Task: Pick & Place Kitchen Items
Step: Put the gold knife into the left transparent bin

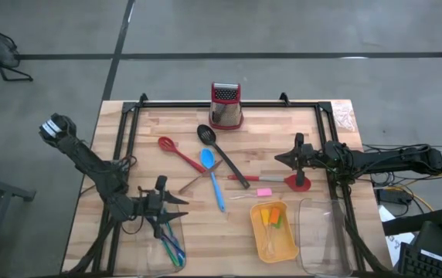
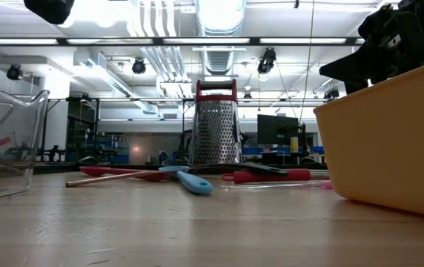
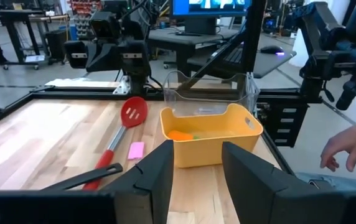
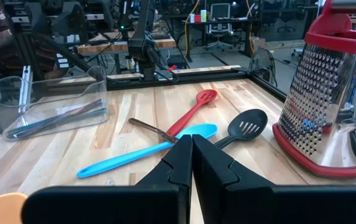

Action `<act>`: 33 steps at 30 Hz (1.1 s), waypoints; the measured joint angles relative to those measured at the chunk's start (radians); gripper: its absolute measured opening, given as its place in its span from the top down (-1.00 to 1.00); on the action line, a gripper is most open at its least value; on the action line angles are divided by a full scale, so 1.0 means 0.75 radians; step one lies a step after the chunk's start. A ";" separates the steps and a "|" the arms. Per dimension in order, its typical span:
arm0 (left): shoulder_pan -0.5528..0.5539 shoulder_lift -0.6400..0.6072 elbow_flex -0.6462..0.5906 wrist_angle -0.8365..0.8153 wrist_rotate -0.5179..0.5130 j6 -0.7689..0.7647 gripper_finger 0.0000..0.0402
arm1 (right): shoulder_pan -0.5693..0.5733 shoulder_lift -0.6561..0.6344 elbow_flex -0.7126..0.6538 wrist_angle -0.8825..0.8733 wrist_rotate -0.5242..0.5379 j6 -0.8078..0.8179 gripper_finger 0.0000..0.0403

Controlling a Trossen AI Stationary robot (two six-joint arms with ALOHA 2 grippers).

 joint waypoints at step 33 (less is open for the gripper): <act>0.733 0.103 0.346 -0.922 0.361 -0.355 0.14 | 0.001 0.000 0.000 0.000 0.000 0.000 0.96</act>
